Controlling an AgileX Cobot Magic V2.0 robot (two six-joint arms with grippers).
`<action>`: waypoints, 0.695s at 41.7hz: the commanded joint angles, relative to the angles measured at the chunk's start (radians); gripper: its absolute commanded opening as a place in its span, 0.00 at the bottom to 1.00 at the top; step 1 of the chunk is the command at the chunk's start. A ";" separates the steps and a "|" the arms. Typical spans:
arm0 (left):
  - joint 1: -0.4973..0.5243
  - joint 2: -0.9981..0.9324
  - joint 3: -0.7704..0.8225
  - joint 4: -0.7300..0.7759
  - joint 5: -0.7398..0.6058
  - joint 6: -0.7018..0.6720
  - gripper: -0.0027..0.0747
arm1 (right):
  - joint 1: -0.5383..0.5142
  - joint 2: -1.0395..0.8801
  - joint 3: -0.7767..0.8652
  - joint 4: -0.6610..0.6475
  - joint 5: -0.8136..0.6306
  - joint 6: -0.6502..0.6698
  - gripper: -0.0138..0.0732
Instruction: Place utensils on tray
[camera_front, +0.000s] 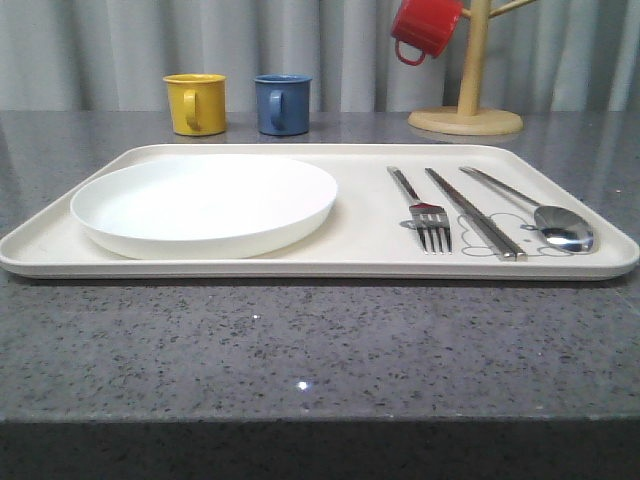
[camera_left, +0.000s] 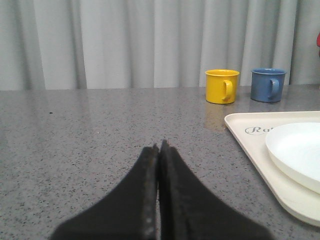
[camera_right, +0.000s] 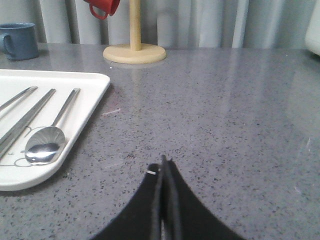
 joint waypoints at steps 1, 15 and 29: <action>0.002 -0.022 -0.004 -0.002 -0.088 -0.011 0.01 | -0.006 -0.017 0.000 0.001 -0.108 -0.002 0.08; 0.002 -0.022 -0.004 -0.002 -0.088 -0.011 0.01 | -0.006 -0.017 0.000 -0.085 -0.196 0.125 0.08; 0.002 -0.022 -0.004 -0.002 -0.088 -0.011 0.01 | -0.006 -0.017 0.000 -0.097 -0.189 0.125 0.08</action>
